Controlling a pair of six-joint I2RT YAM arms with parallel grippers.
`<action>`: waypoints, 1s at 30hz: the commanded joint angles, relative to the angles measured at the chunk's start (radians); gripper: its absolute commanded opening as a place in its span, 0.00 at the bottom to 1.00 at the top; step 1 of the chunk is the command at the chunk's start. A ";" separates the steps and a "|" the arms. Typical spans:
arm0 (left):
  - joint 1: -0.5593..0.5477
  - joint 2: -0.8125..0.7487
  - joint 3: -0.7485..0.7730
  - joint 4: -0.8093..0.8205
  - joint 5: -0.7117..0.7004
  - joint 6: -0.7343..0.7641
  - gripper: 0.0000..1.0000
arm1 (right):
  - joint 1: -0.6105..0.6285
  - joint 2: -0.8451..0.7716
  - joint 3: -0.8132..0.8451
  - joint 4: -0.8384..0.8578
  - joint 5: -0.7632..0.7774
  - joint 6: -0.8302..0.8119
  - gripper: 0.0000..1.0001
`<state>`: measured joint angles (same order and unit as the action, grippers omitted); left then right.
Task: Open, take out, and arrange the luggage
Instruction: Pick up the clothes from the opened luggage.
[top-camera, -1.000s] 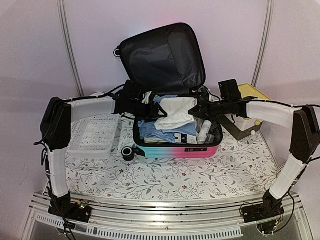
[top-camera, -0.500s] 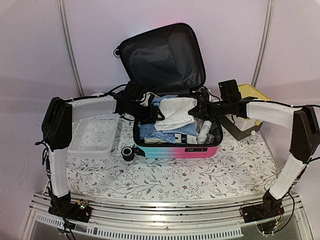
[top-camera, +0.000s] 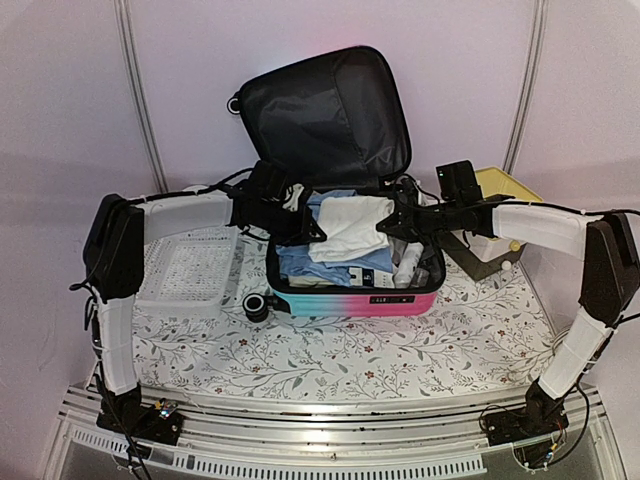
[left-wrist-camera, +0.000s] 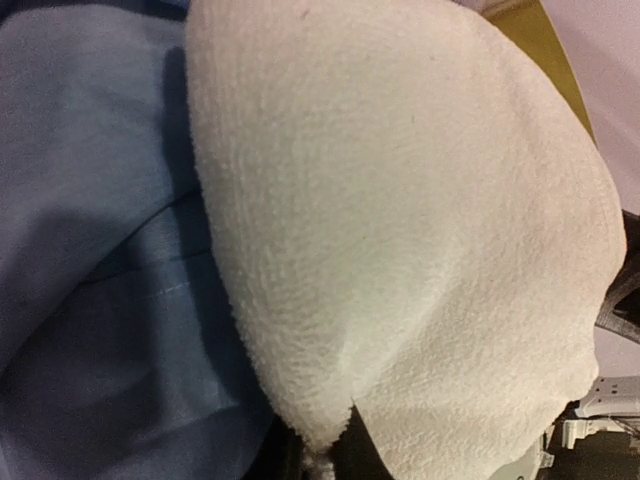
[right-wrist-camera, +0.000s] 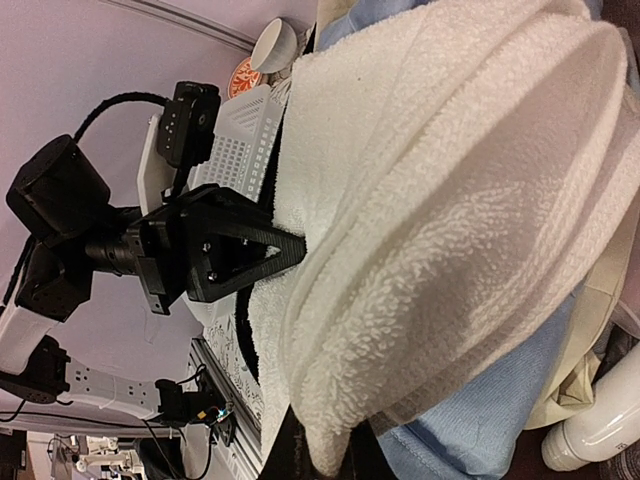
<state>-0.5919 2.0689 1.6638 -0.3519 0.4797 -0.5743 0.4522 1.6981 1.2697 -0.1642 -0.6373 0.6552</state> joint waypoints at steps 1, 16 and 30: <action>0.001 -0.026 0.018 -0.016 -0.015 0.022 0.04 | 0.013 -0.004 -0.004 0.024 0.003 -0.008 0.03; 0.006 -0.285 -0.063 -0.148 -0.214 0.084 0.00 | 0.149 -0.041 0.067 0.008 0.146 0.000 0.03; 0.219 -0.607 -0.283 -0.344 -0.367 0.193 0.00 | 0.427 0.228 0.343 0.161 0.326 0.086 0.02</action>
<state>-0.4656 1.5585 1.4277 -0.6056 0.1925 -0.4488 0.8055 1.7889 1.4998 -0.0784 -0.3672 0.7116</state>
